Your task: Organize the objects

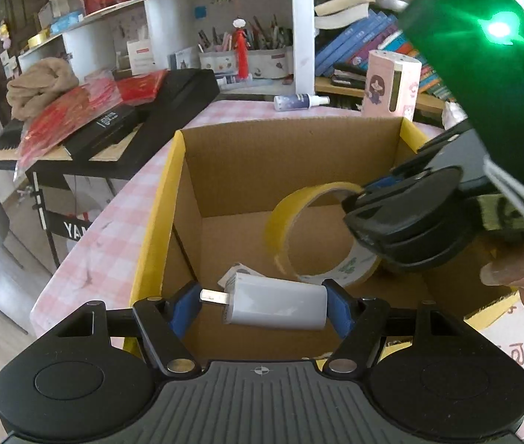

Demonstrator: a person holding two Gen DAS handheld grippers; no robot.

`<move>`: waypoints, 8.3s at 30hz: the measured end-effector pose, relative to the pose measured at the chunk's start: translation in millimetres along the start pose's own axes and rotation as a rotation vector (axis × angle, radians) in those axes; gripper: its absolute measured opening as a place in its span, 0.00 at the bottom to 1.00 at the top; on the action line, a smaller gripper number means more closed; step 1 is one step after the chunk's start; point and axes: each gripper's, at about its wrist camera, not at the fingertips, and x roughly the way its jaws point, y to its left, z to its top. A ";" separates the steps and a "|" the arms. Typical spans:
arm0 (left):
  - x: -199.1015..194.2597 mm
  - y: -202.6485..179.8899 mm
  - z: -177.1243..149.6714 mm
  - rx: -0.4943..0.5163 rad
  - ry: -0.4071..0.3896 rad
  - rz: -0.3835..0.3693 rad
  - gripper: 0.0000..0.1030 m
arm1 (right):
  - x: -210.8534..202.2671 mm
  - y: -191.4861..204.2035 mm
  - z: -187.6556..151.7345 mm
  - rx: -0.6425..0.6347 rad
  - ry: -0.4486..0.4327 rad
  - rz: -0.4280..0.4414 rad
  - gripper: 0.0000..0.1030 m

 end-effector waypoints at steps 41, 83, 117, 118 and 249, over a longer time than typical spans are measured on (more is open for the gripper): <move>-100.5 44.4 -36.7 -0.122 -0.268 0.038 0.82 | -142.7 32.3 -71.7 0.359 -0.294 -0.182 0.53; -148.4 11.2 -176.6 0.079 -0.026 -0.075 0.89 | -201.6 142.0 -240.2 0.630 -0.010 -0.326 0.85; -80.2 -144.3 -89.4 0.097 -0.010 -0.140 0.89 | -176.0 -47.4 -277.0 0.668 0.030 -0.383 0.83; -78.8 -148.0 -87.7 0.092 -0.010 -0.139 0.89 | -174.9 -52.4 -278.0 0.663 0.028 -0.379 0.82; -139.8 2.4 -144.0 -0.144 -0.044 -0.035 0.22 | -186.6 98.1 -211.9 0.382 -0.046 -0.085 0.44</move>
